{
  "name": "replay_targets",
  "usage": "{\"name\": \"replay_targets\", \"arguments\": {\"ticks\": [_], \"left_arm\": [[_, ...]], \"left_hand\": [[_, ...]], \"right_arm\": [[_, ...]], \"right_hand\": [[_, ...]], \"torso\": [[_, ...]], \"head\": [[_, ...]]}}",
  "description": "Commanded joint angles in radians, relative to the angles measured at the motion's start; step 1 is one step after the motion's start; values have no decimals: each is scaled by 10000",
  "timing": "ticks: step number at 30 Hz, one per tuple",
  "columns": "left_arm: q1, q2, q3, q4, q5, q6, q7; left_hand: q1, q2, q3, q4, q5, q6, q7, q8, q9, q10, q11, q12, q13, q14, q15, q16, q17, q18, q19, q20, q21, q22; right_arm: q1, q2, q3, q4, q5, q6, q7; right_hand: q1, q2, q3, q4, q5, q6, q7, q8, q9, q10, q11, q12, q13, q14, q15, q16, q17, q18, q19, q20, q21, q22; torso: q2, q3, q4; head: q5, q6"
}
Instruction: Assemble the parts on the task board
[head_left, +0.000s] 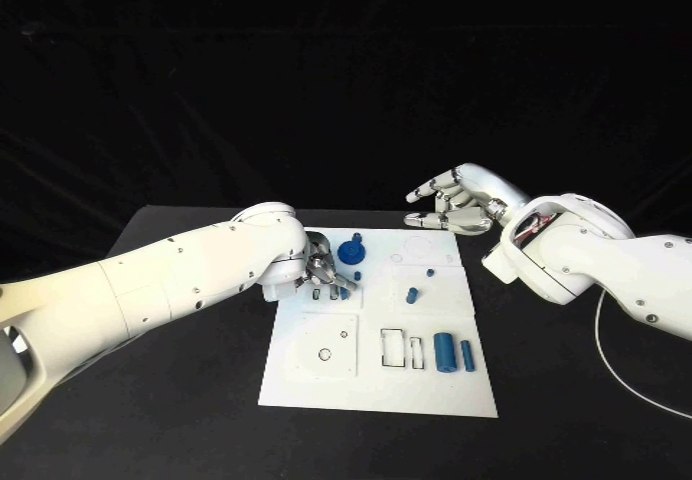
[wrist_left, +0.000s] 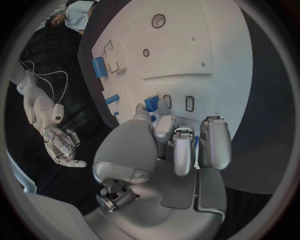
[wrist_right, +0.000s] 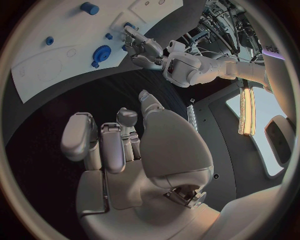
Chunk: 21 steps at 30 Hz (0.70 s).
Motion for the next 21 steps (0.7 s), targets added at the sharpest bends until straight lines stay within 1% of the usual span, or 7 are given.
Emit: {"name": "replay_targets", "arguments": {"ticks": [1,6,11,14,16,19,21], "left_arm": [[-2,12,2,23,187,29,169],[-2,12,2,24,240,54,209],[-1,12,2,21,276,213,245],[-1,12,2,18,283,282,237],[-1,10,2,16,285,307,229],[-1,-12,1,16,287,345,210],[-1,-29,1,18,288,375,202]], "left_hand": [[271,32,101,-128,-33,-82,16,25,53,52,-30,21,-8,1048,-77,24,2631,-195,37,-34,39,89],[769,187,418,-412,-27,-162,-14,-13,111,20,-64,-25,-39,1048,-94,24,2631,-189,19,-45,22,77],[1680,270,1045,-983,-12,-344,-60,-188,98,-69,-112,-136,-111,1048,-140,24,2631,-180,-4,-83,-3,58],[2099,149,1443,-1290,89,-390,-48,-332,56,-111,-105,-199,-138,1048,-136,24,2631,-184,-1,-91,0,77],[2226,72,1722,-1390,294,-396,-27,-431,23,-128,-89,-239,-156,1048,-125,24,2631,-187,1,-85,2,90],[2348,-173,2395,-1532,615,-411,30,-624,-37,-149,-45,-324,-200,1048,-91,24,2631,-187,-3,-62,-4,100],[2189,-522,3137,-1529,733,-368,84,-768,-65,-142,-15,-383,-233,1048,-35,24,2631,-183,-5,-34,-11,112]], "right_arm": [[-10,16,1,-7,-101,111,-24],[-11,24,0,-9,-101,122,-27],[-12,27,-1,-8,-101,146,-29],[-12,27,-2,-7,-101,157,-31],[-12,28,-2,-7,-100,163,-31],[-12,33,-3,-10,-99,177,-30],[-13,33,-4,-11,-98,183,-32]], "right_hand": [[3,103,-11,47,59,87,3,38,11,5,-71,9,10,461,-75,-46,-2,90,-58,-38,-68,-6],[3,103,-11,47,59,87,3,38,11,5,-71,9,10,461,-75,-46,-2,90,-58,-38,-68,-6],[-2,113,-12,54,66,87,3,41,10,13,-71,20,19,462,-76,-48,-3,89,-56,-40,-68,-4],[-7,123,-14,61,73,87,2,45,9,20,-72,32,29,463,-77,-50,-3,89,-53,-42,-67,-2],[-7,123,-14,61,73,87,2,45,9,20,-72,32,29,463,-77,-50,-3,89,-53,-42,-67,-2],[-7,123,-14,61,73,87,2,45,9,20,-72,32,29,463,-77,-50,-3,89,-53,-42,-67,-2],[-9,128,-15,65,77,87,2,47,9,37,-72,58,53,463,-77,-52,-6,87,-50,-43,-65,3]], "torso": [[3,2,14],[4,2,21],[3,2,25],[1,4,29],[-4,7,31],[-7,4,24],[-4,0,29]], "head": [[-11,-13],[-13,-19],[-16,-38],[-25,-37],[-26,-36],[-31,-49],[-41,-45]]}}
